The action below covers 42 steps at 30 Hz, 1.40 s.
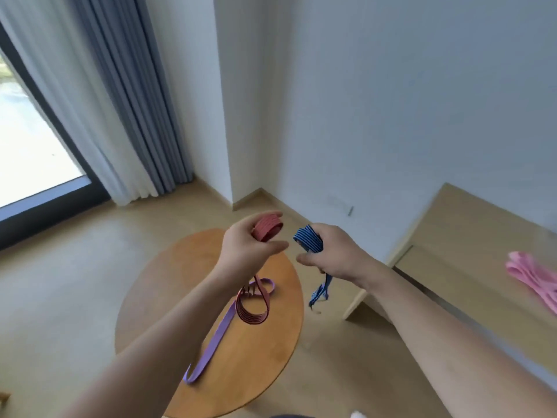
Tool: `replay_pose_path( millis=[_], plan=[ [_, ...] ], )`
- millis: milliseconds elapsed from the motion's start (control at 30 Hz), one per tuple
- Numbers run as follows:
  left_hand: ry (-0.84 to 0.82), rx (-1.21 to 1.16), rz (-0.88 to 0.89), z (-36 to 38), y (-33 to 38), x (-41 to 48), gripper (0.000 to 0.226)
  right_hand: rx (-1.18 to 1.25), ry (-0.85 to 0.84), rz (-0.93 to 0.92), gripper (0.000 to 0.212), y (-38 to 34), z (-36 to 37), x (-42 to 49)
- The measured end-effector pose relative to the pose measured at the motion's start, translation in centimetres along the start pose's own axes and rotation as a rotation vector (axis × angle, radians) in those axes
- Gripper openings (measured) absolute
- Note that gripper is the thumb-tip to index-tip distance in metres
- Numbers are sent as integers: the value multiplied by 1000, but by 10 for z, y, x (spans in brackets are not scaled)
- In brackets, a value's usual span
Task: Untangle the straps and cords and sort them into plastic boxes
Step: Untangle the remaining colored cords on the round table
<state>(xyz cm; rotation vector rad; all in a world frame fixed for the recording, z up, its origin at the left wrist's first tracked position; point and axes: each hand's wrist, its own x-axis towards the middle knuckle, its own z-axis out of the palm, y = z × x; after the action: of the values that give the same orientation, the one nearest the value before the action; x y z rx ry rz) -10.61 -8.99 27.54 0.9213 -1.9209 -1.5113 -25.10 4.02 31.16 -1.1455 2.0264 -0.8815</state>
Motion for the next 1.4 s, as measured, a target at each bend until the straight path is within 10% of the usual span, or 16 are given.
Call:
replay_pose_path(
  millis=[167,367,700,1100,1400],
  plan=[
    [-470,-35,118,84,38,0,86,-123,13,-68,45,28,-67,-58],
    [-765,182,255,211,82,-34,23,43,88,93,12,120,-149,-165],
    [-872,166,264,450,127,-117,20,115,649,436,35,311,-223,-383],
    [-1485,-35,28,677,152,-297,12,1034,1470,121,33,346,-322,-541],
    [-1726,77,16,823,184,-363,32,939,1711,392,75,433,-372,-632]
  ],
)
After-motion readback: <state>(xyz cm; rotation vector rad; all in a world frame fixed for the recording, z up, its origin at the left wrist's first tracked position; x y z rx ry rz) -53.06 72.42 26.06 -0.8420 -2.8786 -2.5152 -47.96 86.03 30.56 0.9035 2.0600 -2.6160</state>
